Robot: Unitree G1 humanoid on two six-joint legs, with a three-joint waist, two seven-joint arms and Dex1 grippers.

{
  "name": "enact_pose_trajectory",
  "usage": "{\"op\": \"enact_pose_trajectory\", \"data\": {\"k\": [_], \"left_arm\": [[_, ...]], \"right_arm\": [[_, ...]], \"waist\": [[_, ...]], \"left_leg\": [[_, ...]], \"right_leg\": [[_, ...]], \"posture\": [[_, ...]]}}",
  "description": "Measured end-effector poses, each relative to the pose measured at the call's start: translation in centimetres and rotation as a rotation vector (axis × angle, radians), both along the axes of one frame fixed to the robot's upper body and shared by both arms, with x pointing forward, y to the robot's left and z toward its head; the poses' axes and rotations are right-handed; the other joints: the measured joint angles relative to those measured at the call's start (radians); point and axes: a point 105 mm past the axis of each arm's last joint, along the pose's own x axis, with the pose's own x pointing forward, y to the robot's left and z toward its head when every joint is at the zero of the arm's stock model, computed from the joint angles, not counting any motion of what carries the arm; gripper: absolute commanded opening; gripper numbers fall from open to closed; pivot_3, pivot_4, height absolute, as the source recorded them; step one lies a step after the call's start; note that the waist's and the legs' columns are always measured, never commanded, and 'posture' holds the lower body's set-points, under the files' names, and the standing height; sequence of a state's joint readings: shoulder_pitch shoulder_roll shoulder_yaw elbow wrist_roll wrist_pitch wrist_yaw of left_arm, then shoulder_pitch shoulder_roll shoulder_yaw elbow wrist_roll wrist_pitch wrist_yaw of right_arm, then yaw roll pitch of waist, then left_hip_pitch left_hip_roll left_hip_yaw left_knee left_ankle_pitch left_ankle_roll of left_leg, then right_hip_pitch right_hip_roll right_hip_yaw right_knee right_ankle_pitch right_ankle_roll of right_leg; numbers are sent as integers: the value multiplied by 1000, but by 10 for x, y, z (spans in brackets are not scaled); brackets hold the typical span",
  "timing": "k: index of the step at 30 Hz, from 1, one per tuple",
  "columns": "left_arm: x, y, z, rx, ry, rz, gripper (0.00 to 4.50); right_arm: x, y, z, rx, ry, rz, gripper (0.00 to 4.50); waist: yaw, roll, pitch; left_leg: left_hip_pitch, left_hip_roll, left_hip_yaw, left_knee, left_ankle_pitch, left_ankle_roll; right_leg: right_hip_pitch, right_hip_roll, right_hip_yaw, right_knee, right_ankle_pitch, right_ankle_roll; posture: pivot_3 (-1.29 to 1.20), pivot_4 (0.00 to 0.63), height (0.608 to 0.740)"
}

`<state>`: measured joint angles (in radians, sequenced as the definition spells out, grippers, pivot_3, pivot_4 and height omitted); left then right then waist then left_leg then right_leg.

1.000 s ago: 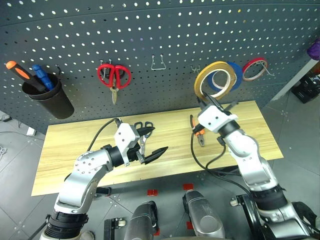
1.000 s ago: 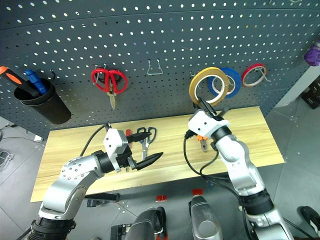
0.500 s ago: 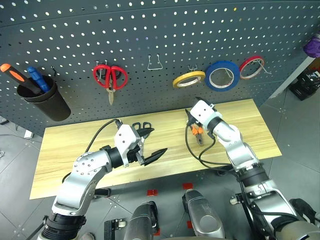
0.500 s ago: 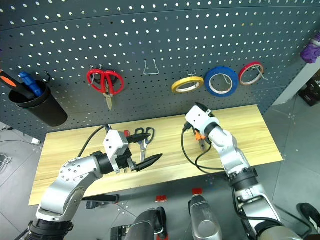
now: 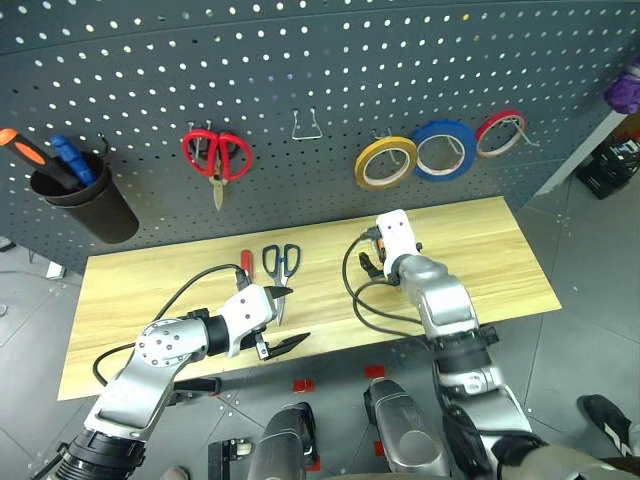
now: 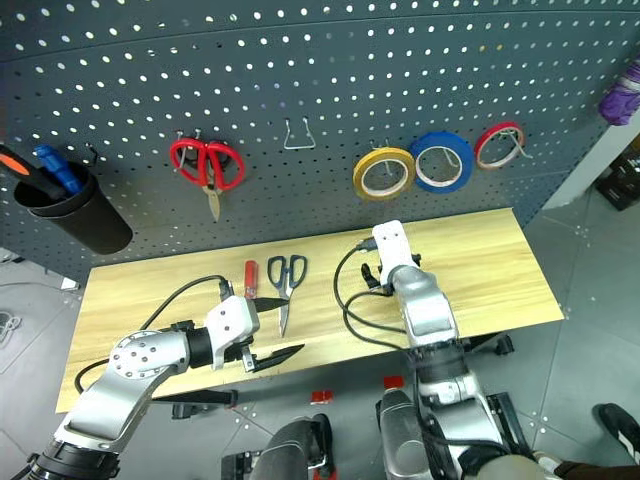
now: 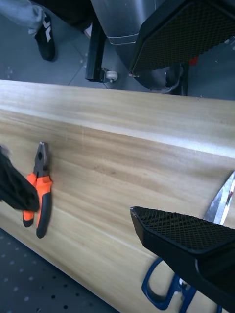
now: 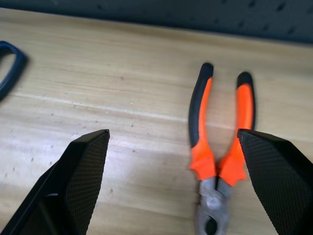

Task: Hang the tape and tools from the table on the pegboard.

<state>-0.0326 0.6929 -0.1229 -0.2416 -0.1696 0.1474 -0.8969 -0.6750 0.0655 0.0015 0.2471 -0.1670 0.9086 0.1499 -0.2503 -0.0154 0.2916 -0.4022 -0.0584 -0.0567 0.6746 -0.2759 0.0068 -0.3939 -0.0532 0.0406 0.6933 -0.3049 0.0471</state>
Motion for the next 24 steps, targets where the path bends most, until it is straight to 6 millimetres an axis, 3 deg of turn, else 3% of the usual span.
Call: {"op": "enact_pose_trajectory", "data": {"k": [7, 16, 22, 24], "left_arm": [[-2, -6, -5, -3, 7, -7, 4500], [-4, -6, -7, -9, 14, -2, 4500], [-5, -7, -9, -17, 18, 7, 4500], [-5, -7, -9, -22, 19, 16, 4500]], "right_arm": [[22, -15, -23, -110, 50, -32, 4472], [30, -11, -42, -70, 136, -30, 4472], [37, -17, -41, -75, 130, -49, 4472], [37, -16, -42, -80, 123, -41, 4058]], "waist": [[-12, 0, 0], [-25, 0, 0], [-24, 0, 0], [-23, 0, 0]], "left_leg": [[0, 1, 3, 0, 0, 1], [0, 1, 4, -1, -1, 1], [0, 1, 4, 0, -1, 2], [1, 1, 4, 0, -1, 2]], "right_leg": [[-1, 0, 1, 1, 0, 0], [-1, 1, 1, 1, 0, 0], [0, 0, 1, 1, 0, 0], [1, 0, 1, 0, 0, 0]], "posture": [[-316, 296, 740], [-297, 297, 740], [-289, 302, 740], [-281, 307, 740]]}}
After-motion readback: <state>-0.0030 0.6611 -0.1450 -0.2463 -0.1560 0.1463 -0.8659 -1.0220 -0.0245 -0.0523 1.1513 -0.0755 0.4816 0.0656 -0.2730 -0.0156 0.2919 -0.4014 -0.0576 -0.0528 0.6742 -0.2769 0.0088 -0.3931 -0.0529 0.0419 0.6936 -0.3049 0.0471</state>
